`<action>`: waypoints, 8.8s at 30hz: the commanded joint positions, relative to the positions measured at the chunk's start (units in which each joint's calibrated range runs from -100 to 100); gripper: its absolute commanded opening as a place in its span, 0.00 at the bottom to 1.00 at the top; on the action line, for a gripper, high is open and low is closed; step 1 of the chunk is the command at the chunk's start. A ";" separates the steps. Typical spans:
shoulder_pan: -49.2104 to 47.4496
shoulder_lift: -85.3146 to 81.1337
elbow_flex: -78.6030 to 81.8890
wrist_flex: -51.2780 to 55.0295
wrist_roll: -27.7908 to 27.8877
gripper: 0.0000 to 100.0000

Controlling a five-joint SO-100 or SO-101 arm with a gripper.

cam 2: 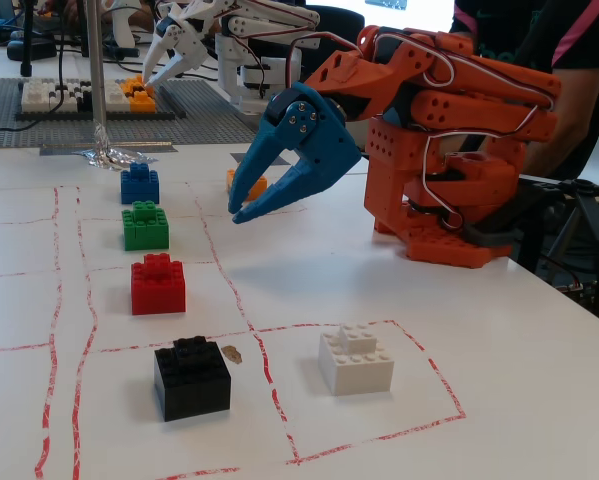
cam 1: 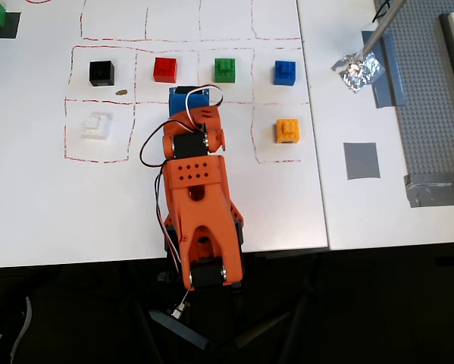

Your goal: Grab the block and put it in the grey marker

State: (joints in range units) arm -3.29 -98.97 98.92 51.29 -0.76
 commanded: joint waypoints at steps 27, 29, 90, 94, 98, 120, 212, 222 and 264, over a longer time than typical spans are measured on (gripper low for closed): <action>-1.96 3.19 -2.18 0.14 3.37 0.00; -2.31 5.00 -4.27 0.14 4.25 0.00; -30.37 101.86 -96.65 13.29 35.26 0.26; -29.75 104.18 -97.01 11.65 35.60 0.26; -29.40 106.85 -98.46 11.00 35.75 0.26; -30.54 117.37 -105.81 10.51 35.95 0.13; 93.23 108.32 -87.13 0.63 52.21 0.13; 93.23 104.44 -86.13 0.80 52.45 0.34; 35.18 53.60 -69.63 26.43 23.30 0.00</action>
State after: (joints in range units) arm 36.69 -45.77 33.90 81.67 28.74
